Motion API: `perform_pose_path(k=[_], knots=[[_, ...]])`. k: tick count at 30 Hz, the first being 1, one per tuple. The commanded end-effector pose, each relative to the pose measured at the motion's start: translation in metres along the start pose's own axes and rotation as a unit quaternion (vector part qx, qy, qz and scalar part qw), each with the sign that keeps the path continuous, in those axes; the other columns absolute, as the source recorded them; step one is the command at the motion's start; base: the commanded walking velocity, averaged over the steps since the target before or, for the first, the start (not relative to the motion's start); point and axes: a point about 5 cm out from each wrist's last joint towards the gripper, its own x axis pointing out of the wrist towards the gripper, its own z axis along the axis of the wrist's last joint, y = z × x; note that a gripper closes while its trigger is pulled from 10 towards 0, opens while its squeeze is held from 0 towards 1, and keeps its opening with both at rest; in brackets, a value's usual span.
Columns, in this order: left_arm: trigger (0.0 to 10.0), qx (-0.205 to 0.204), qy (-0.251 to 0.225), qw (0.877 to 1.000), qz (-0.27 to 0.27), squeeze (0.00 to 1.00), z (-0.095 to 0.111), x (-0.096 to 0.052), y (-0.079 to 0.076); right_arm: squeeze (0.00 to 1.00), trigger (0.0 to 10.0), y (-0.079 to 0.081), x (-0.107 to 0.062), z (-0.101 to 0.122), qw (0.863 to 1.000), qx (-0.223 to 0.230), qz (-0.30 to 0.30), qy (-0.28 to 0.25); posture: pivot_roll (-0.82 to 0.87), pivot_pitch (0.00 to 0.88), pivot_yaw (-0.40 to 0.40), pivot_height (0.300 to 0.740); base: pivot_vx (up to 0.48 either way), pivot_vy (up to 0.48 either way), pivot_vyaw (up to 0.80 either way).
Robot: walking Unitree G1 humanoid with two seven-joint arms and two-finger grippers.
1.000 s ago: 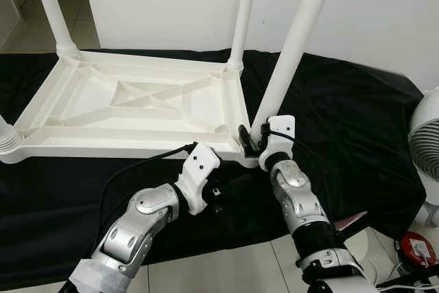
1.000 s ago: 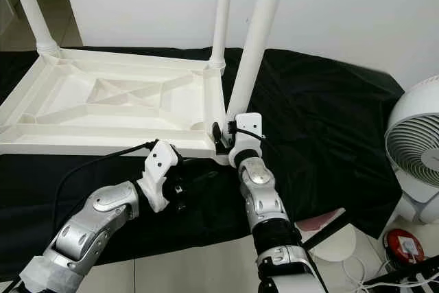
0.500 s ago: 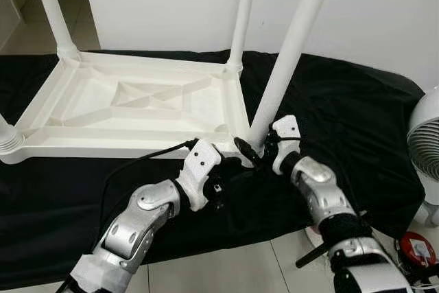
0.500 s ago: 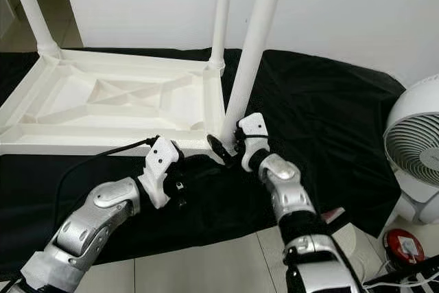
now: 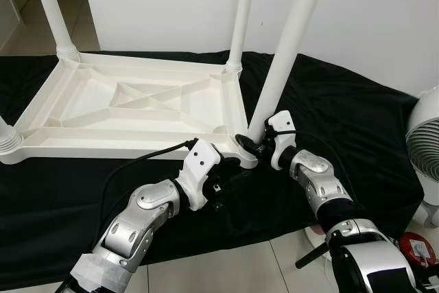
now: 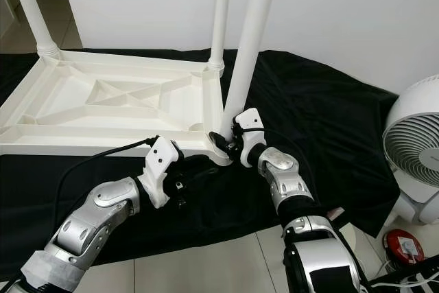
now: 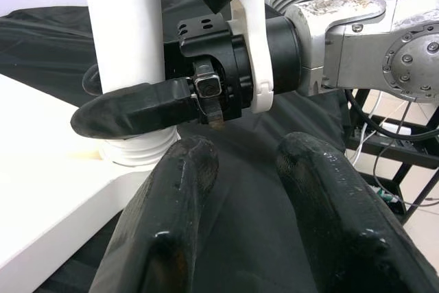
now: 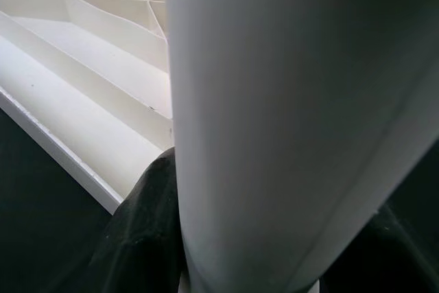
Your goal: Building children table
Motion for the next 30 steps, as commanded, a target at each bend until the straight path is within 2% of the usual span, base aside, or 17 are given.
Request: perform_pose_path(k=[1,6,7,10,11,13,17,19,21,22,23,25,26,27,29,30], knots=[[10.0,0.007,-0.004,1.000,-0.027,0.00,0.004,0.001,-0.001,0.00,0.0,0.011,0.004,-0.007,0.999,-0.002,0.042,0.018,0.08,0.023,-0.086,0.740,0.000,0.000,0.00],[10.0,0.007,-0.004,1.000,-0.028,0.00,0.004,0.000,-0.001,0.00,0.0,0.010,0.003,-0.008,0.999,0.003,0.036,0.015,0.07,0.026,-0.081,0.740,0.000,0.000,0.00],[10.0,0.007,-0.004,1.000,-0.029,0.00,0.003,0.000,-0.001,0.00,10.0,0.009,0.002,-0.009,0.999,0.003,0.030,0.017,0.07,0.027,-0.081,0.740,0.000,0.000,0.00],[10.0,0.006,-0.004,0.999,-0.032,0.00,0.003,0.000,-0.003,0.00,10.0,0.005,0.000,-0.009,1.000,0.013,0.002,0.011,0.06,0.032,-0.080,0.740,0.000,0.000,0.00],[10.0,0.004,-0.003,0.999,-0.034,0.00,0.003,0.000,-0.004,0.00,10.0,0.001,-0.001,-0.007,0.999,0.023,-0.033,0.004,0.06,0.035,-0.079,0.740,0.000,0.000,0.00],[10.0,0.003,-0.003,0.999,-0.034,0.00,0.003,0.000,-0.004,0.00,10.0,0.000,-0.002,-0.007,0.999,0.023,-0.045,0.002,0.06,0.035,-0.079,0.740,0.000,0.000,0.00],[10.0,0.001,-0.002,0.999,-0.037,0.00,0.002,0.000,-0.005,0.00,10.0,-0.004,-0.001,-0.004,0.991,0.040,-0.126,-0.007,0.06,0.039,-0.081,0.740,0.000,0.000,0.00],[10.0,0.001,-0.002,0.999,-0.037,0.00,0.002,0.000,-0.006,0.00,10.0,-0.004,-0.001,-0.003,0.990,0.043,-0.136,-0.010,0.06,0.039,-0.081,0.740,0.000,0.000,0.00],[10.0,0.001,-0.001,0.999,-0.037,0.00,0.001,0.000,-0.006,0.00,10.0,-0.004,-0.001,0.000,0.979,0.047,-0.199,-0.018,0.06,0.037,-0.080,0.740,0.000,0.000,0.00],[10.0,0.001,-0.001,0.999,-0.037,0.00,0.001,0.000,-0.006,0.00,10.0,-0.004,-0.001,0.000,0.979,0.047,-0.199,-0.018,0.06,0.037,-0.080,0.740,0.000,0.000,0.00],[10.0,0.001,-0.001,0.999,-0.038,0.00,0.001,0.000,-0.006,0.00,10.0,-0.004,0.000,-0.001,0.971,0.056,-0.232,-0.019,0.06,0.037,-0.080,0.740,0.000,0.000,0.00],[10.0,0.000,-0.001,0.999,-0.041,0.00,0.001,0.001,-0.007,0.00,10.0,-0.002,-0.002,-0.004,0.946,0.041,-0.320,-0.002,0.06,0.034,-0.080,0.740,0.000,0.000,0.00],[10.0,0.000,-0.001,0.999,-0.041,0.00,0.001,0.001,-0.007,0.00,10.0,-0.001,-0.003,-0.005,0.939,0.040,-0.343,0.004,0.06,0.034,-0.080,0.740,0.000,0.000,0.00],[10.0,0.000,-0.001,0.999,-0.041,0.00,0.001,0.001,-0.007,0.00,10.0,-0.001,-0.003,-0.005,0.939,0.040,-0.343,0.004,0.06,0.034,-0.080,0.740,0.000,0.000,0.00],[10.0,0.001,-0.001,0.999,-0.042,0.00,0.001,0.001,-0.008,0.00,10.0,0.005,-0.003,-0.007,0.923,0.044,-0.383,0.007,0.06,0.032,-0.081,0.740,0.000,0.000,0.00],[10.0,0.001,-0.001,0.999,-0.042,0.00,0.001,0.001,-0.008,0.00,10.0,0.005,-0.003,-0.007,0.923,0.044,-0.383,0.007,0.06,0.032,-0.081,0.740,0.000,0.000,0.00]])
